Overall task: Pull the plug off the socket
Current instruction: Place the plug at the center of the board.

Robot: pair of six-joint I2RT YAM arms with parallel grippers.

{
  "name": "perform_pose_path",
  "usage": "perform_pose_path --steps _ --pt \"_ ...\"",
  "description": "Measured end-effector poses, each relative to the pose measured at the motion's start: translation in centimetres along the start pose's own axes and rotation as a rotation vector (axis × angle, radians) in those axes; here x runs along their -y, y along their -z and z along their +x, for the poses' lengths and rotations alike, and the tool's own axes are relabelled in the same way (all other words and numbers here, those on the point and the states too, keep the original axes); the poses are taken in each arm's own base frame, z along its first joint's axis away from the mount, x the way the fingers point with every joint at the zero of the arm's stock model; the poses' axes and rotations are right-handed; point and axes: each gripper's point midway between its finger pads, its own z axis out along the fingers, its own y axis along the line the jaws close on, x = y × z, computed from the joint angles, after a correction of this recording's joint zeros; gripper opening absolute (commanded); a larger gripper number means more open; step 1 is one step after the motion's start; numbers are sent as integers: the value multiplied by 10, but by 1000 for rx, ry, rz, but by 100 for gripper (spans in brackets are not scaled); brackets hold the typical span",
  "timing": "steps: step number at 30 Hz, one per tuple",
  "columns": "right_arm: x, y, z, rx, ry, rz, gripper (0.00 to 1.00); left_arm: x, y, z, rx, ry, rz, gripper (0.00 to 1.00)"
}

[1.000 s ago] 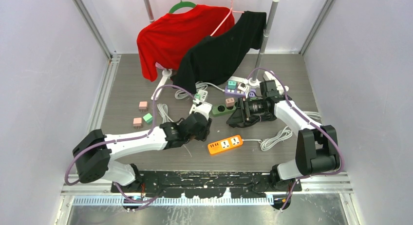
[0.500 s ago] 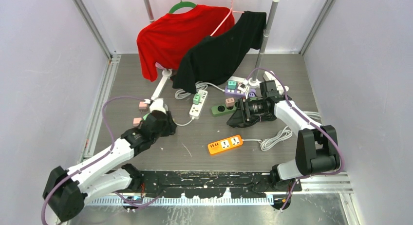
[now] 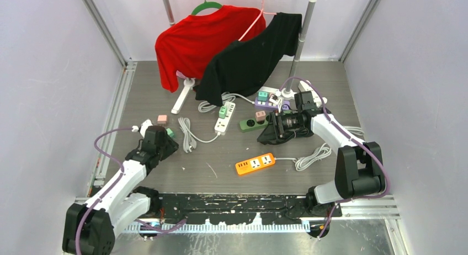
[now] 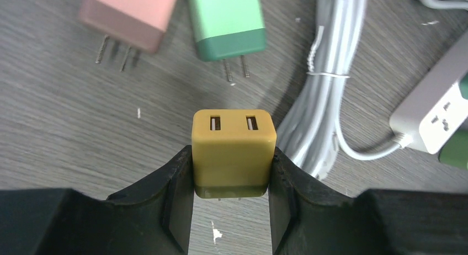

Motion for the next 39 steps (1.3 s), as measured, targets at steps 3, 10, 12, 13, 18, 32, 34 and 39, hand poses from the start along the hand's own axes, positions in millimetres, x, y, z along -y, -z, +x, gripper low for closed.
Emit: perform_pose_path --steps 3,10,12,13,18,32,34,39 --pt "0 0 1 -2 -1 1 60 -10 -5 3 -21 54 -39 2" --pt "0 0 2 -6 -3 3 60 -28 -10 8 -36 157 -92 6" --pt "0 0 2 -6 -3 3 60 -32 -11 8 -35 184 -106 7" --pt "0 0 2 -6 -2 3 60 -33 -12 7 -35 192 -112 7" --pt "0 0 2 -6 2 3 60 -42 -16 9 -50 231 -158 16" --pt "0 0 3 -9 4 2 60 -43 -25 4 -165 230 -307 47" --pt "0 0 3 -9 4 2 60 -44 -26 4 -187 216 -328 49" --pt "0 0 3 -9 4 2 60 -44 -25 4 -206 198 -345 78"
